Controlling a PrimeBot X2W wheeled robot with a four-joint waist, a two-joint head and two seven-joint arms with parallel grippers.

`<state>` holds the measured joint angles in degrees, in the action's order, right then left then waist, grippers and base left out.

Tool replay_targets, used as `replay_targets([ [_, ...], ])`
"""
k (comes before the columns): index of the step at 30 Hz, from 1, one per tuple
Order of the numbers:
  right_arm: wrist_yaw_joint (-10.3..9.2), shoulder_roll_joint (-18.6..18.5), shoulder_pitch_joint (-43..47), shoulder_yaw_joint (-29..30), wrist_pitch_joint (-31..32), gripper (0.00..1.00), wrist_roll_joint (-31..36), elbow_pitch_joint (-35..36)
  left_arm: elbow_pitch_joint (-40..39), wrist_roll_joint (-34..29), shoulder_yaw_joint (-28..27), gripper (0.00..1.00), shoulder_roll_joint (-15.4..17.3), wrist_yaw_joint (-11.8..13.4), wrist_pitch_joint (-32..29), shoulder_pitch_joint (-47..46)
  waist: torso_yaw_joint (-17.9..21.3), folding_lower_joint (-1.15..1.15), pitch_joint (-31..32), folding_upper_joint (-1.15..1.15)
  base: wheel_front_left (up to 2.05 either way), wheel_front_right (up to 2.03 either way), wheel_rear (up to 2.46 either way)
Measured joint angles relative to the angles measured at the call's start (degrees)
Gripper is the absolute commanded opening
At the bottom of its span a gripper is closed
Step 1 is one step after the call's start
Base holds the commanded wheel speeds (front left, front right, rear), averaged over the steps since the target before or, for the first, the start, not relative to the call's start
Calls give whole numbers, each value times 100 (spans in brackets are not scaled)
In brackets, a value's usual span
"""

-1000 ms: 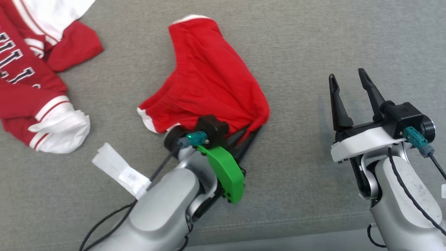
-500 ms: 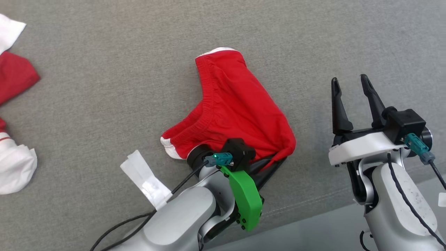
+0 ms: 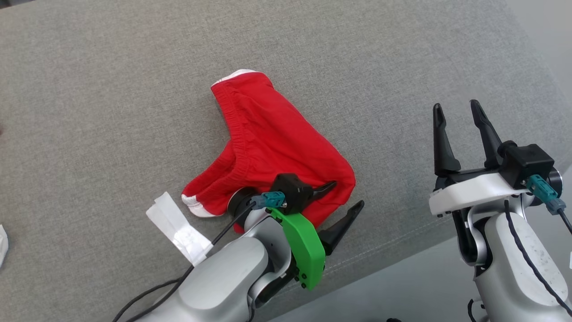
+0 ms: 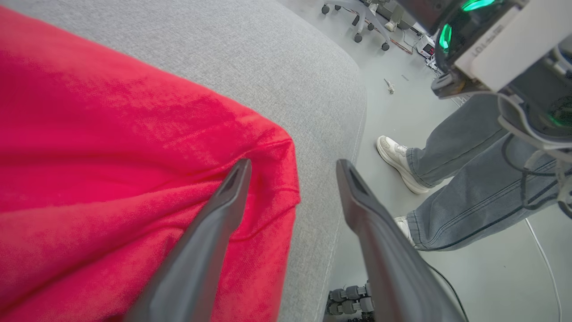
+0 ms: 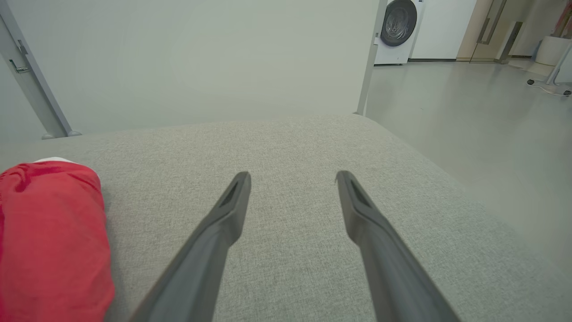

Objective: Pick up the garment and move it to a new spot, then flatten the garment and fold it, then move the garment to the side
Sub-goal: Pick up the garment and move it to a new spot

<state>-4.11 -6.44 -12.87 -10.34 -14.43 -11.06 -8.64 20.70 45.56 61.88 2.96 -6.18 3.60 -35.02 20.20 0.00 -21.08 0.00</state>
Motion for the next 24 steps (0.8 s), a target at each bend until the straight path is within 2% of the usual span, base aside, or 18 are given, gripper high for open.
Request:
replay_targets([
  [7,7,-78,16,40,0,100,63,-1,21,34,137,100,2,74,24,2,-243,0,163,0,0,0,0],
  [11,59,-159,59,51,0,100,111,-35,-112,348,143,100,0,73,27,94,-422,0,295,0,0,0,0],
  [16,87,-309,107,104,0,100,162,-41,-350,435,96,100,0,145,209,243,-688,0,483,0,0,0,0],
  [24,207,-400,285,74,0,100,215,-102,-235,258,-334,100,5,667,616,256,-1223,0,788,0,0,0,0],
])
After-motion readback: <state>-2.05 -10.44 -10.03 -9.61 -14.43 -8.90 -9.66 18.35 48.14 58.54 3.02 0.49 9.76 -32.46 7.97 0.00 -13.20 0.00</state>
